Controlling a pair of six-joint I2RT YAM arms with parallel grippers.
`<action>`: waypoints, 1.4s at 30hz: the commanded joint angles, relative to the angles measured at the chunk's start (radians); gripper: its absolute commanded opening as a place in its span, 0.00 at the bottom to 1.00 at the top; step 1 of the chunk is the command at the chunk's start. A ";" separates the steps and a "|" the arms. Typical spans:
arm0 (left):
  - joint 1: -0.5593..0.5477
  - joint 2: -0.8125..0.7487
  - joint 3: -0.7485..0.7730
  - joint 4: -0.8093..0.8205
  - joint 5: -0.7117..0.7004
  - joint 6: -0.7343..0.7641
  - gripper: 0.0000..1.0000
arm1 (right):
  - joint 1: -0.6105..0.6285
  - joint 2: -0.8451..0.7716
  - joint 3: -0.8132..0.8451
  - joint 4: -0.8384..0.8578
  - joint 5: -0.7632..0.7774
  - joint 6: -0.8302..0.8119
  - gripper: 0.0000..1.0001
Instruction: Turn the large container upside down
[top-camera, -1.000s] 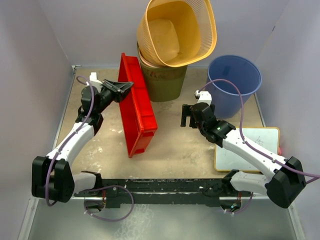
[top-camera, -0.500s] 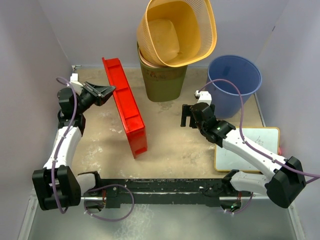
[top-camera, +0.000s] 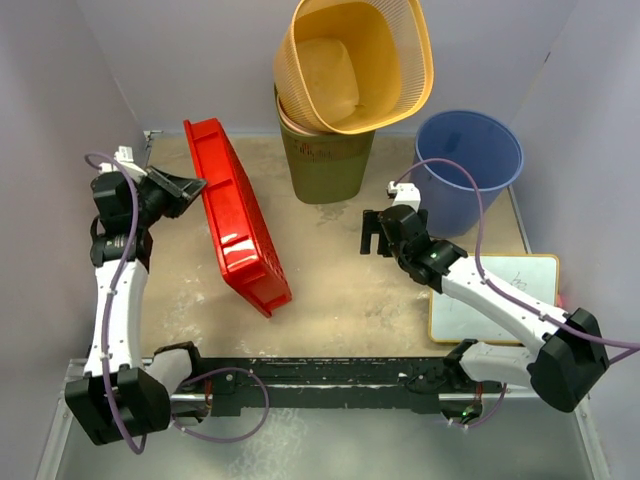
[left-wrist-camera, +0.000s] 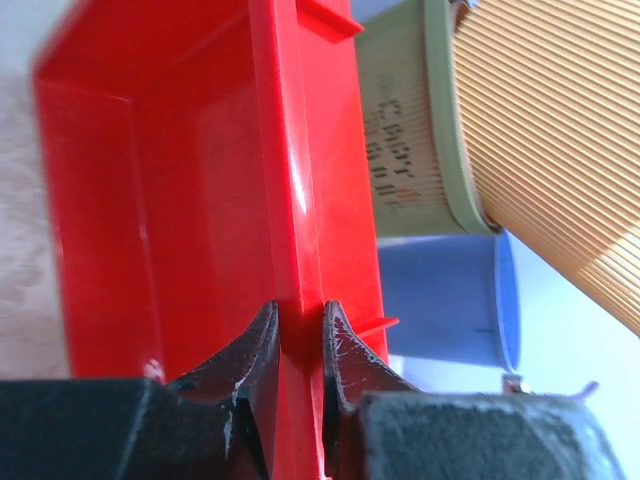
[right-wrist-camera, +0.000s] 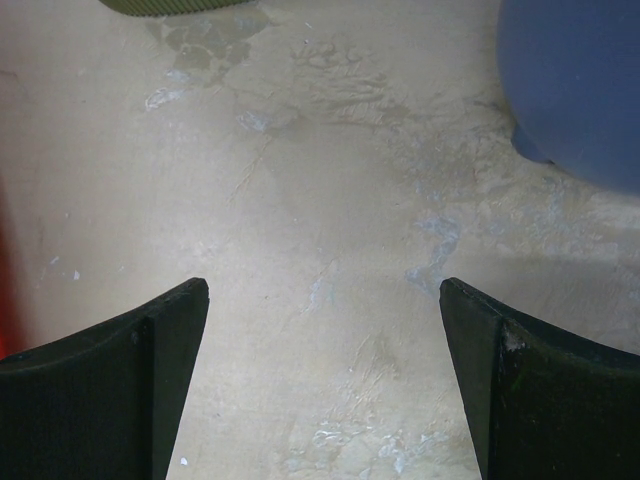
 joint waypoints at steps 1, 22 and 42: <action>0.018 0.042 -0.033 -0.474 -0.390 0.270 0.00 | 0.000 0.016 0.024 0.030 0.019 -0.011 1.00; 0.012 0.117 0.087 -0.488 -0.675 0.338 0.17 | 0.000 0.029 0.028 0.035 -0.004 -0.012 1.00; -1.247 0.126 0.166 -0.470 -1.068 0.159 0.56 | -0.001 0.071 0.037 0.020 -0.040 0.004 1.00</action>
